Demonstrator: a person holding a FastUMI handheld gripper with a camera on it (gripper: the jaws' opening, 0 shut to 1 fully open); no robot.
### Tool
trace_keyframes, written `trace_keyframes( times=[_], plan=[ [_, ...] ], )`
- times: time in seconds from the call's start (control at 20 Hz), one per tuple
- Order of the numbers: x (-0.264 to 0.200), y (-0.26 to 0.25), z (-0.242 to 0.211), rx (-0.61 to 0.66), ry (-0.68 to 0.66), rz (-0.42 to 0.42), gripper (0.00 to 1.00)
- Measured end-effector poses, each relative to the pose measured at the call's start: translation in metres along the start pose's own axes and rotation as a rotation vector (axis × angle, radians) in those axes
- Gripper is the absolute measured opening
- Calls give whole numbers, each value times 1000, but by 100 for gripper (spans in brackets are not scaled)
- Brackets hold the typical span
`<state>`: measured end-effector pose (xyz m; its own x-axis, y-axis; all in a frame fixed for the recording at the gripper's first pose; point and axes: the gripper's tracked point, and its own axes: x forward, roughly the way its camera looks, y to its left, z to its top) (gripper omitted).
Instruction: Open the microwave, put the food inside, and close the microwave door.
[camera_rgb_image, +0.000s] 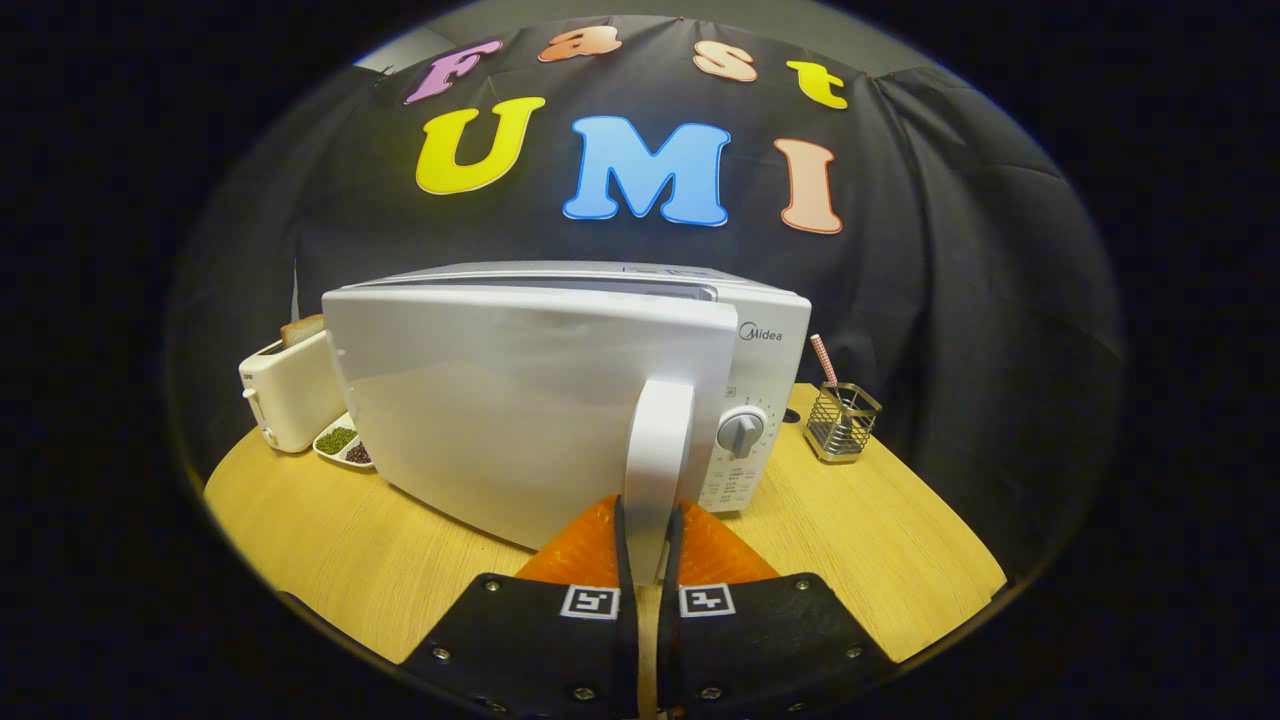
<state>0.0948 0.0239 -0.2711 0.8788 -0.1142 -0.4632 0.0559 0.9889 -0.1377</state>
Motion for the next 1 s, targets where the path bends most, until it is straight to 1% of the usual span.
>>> trace_keyframes(
  times=[0.25,0.35,0.45,0.5,0.55,0.6,0.65,0.7,0.8,1.0],
  plan=[
    [-40,22,-15,7,11,25,8],
    [-58,36,-22,16,25,63,12],
    [-75,48,-30,0,41,102,21],
    [-83,58,-35,-7,50,137,22],
    [-92,68,-41,-19,62,174,30],
    [-101,78,-46,-32,73,207,50],
    [-110,86,-49,-50,73,240,55],
    [-117,94,-50,-72,69,265,64],
    [-126,104,-49,-102,59,300,76],
    [-148,128,-55,-127,81,409,77]
  ],
)
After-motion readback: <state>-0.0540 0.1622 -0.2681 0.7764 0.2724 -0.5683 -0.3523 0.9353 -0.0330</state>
